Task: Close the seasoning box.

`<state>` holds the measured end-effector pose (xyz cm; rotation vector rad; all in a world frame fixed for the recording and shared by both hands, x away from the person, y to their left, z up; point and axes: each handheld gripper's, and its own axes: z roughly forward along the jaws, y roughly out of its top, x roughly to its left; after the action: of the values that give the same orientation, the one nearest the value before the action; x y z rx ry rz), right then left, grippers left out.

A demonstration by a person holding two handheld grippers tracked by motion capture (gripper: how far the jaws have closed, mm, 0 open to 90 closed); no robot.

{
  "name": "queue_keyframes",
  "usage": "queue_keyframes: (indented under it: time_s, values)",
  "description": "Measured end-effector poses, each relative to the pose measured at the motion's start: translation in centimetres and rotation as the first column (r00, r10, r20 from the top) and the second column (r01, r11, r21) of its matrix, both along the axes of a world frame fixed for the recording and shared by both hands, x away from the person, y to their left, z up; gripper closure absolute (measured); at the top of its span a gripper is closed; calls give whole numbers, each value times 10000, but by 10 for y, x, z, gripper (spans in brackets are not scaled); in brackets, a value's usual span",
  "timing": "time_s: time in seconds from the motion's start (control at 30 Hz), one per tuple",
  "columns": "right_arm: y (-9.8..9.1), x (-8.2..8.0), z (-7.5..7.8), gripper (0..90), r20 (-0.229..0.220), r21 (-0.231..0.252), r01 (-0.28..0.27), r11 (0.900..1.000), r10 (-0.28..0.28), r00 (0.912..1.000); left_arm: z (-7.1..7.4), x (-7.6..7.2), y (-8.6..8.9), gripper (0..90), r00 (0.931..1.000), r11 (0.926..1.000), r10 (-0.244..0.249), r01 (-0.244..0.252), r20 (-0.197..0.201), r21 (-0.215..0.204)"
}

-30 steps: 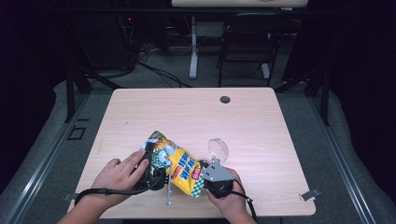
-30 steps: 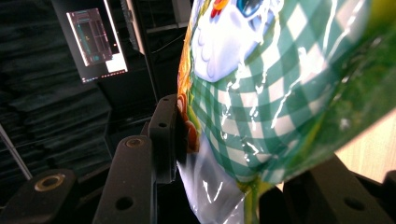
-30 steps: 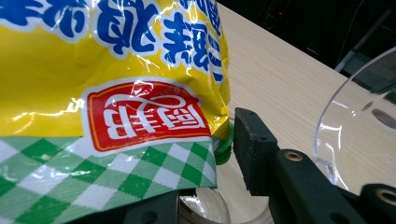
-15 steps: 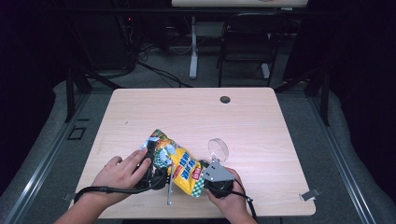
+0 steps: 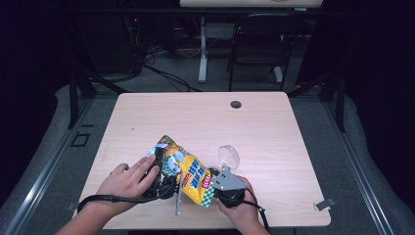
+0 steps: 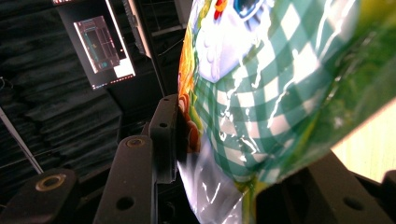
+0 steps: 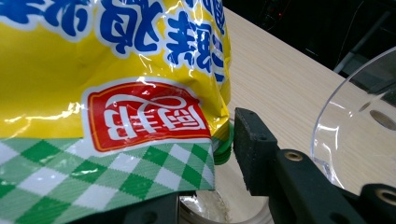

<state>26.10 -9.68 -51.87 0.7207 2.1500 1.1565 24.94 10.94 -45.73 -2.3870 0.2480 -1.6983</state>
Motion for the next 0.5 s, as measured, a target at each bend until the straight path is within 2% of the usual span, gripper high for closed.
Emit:
queue_keyframes:
  time_s: [0.07,0.1,0.13,0.17,0.5]
  values:
    - [0,0,0,708,-1,-5,5,10000,-5,10000,0,0,0,591,10000,10000,-31,31,13,12]
    - [0,0,0,708,8,42,29,10000,-29,10000,0,0,0,591,9998,9999,-139,139,174,7]
    - [0,0,0,708,8,42,29,10000,-29,10000,0,0,0,591,9998,9999,-139,139,174,7]
    - [0,0,0,708,22,40,13,10000,-13,10000,1,0,-1,591,10000,10000,-30,30,14,56]
    - [-1,0,1,707,22,148,28,9999,-28,10000,4,0,-3,591,9999,9997,-148,147,42,210]
